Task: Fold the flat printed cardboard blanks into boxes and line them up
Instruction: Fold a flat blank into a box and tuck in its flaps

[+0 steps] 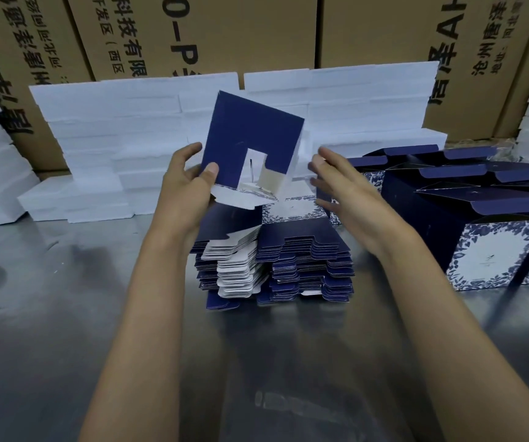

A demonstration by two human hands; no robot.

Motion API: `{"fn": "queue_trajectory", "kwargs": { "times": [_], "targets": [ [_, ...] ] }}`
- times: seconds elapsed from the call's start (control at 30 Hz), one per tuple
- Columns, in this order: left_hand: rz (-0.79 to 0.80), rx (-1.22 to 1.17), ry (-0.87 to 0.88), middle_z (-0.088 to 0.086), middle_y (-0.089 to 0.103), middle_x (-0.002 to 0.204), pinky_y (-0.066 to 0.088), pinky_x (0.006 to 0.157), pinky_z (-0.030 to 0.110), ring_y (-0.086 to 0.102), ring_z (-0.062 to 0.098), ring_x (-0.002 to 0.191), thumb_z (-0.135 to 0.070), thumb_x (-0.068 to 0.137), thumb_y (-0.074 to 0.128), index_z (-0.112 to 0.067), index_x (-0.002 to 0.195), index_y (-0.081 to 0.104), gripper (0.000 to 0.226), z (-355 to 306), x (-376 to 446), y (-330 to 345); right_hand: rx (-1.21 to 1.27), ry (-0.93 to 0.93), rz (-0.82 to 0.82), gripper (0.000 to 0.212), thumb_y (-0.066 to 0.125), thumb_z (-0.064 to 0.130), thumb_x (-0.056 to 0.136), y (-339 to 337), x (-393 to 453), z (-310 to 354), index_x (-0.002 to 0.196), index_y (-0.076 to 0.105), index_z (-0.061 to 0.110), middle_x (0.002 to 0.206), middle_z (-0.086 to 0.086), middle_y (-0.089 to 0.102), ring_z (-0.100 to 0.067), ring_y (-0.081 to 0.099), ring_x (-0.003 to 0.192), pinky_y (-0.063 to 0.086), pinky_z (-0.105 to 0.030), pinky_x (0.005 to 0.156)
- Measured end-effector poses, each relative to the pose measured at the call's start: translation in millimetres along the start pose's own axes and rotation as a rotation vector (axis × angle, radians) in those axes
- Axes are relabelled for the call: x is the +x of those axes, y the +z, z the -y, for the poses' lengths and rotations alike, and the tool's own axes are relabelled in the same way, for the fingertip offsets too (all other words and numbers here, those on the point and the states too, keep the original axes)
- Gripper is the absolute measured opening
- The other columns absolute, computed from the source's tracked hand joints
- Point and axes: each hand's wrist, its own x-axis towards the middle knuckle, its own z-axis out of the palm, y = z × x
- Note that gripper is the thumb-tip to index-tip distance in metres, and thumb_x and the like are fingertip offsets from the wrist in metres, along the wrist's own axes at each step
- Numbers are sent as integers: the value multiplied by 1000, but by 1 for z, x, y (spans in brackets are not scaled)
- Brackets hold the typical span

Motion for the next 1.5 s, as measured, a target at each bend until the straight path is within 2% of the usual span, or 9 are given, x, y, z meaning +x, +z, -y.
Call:
{"fn": "queue_trajectory", "kwargs": {
  "times": [0.13, 0.3, 0.5, 0.67, 0.93, 1.07, 1.2, 1.37, 1.5],
  "targets": [
    [36, 54, 22, -3, 60, 135, 48, 55, 10, 66, 9, 101, -16, 104, 50, -36, 143, 39, 46, 0, 0, 11, -30, -44, 61, 55, 57, 79, 82, 15, 2, 1, 134, 39, 72, 122, 49, 51, -3, 53, 130, 44, -37, 111],
    [58, 135, 55, -10, 56, 136, 48, 54, 7, 64, 6, 106, -19, 103, 52, -42, 143, 37, 49, -1, 0, 14, 54, -107, 41, 51, 49, 69, 94, 22, 1, 8, 141, 31, 71, 133, 40, 49, -13, 58, 130, 49, -39, 108],
    [85, 235, 99, -11, 53, 134, 51, 77, 21, 63, 3, 105, -19, 101, 58, -41, 148, 31, 59, -7, -4, 14, 78, -151, 36, 53, 46, 60, 100, 25, 1, 10, 149, 26, 62, 133, 36, 59, -12, 60, 129, 51, -36, 106],
    [104, 281, 134, -17, 54, 121, 53, 74, 17, 63, -14, 77, -18, 99, 61, -40, 150, 27, 65, -16, -8, 12, 116, -198, 38, 54, 43, 51, 104, 27, 1, 14, 154, 23, 55, 146, 24, 53, -7, 56, 133, 51, -32, 104],
    [146, 285, 124, -20, 55, 115, 56, 65, 14, 66, -9, 83, -16, 96, 65, -39, 145, 30, 65, -10, -5, 13, 100, -253, 53, 59, 48, 56, 100, 27, -1, 17, 155, 28, 50, 155, 21, 44, -3, 44, 142, 37, -41, 120],
    [227, 301, -26, -6, 64, 126, 54, 93, 32, 65, 6, 107, -21, 92, 70, -29, 143, 37, 61, -3, -7, 18, -8, -290, -35, 51, 57, 53, 98, 18, -5, 24, 146, 49, 40, 148, 17, 53, -3, 47, 139, 41, -38, 116],
    [451, 557, -113, -18, 66, 120, 49, 89, 25, 63, -4, 107, -43, 94, 64, -33, 132, 55, 40, -2, -12, 23, -156, -355, -82, 30, 61, 37, 101, 1, -11, 39, 131, 63, 31, 129, 13, 67, 0, 66, 112, 52, -19, 93],
    [673, 995, -146, -2, 66, 126, 42, 107, 35, 59, 17, 116, -61, 97, 46, -19, 125, 68, 55, -4, -15, 25, -378, -295, 19, 28, 65, 33, 99, -15, -14, 46, 128, 65, 32, 130, 9, 65, -13, 65, 116, 50, -39, 106],
    [671, 1070, -181, -4, 69, 115, 45, 94, 30, 62, 16, 107, -53, 100, 48, -14, 117, 71, 49, -7, -14, 15, -533, -251, 82, 35, 69, 35, 95, -10, -14, 40, 130, 63, 36, 126, 24, 60, 14, 53, 115, 40, -21, 108]
  ]
}}
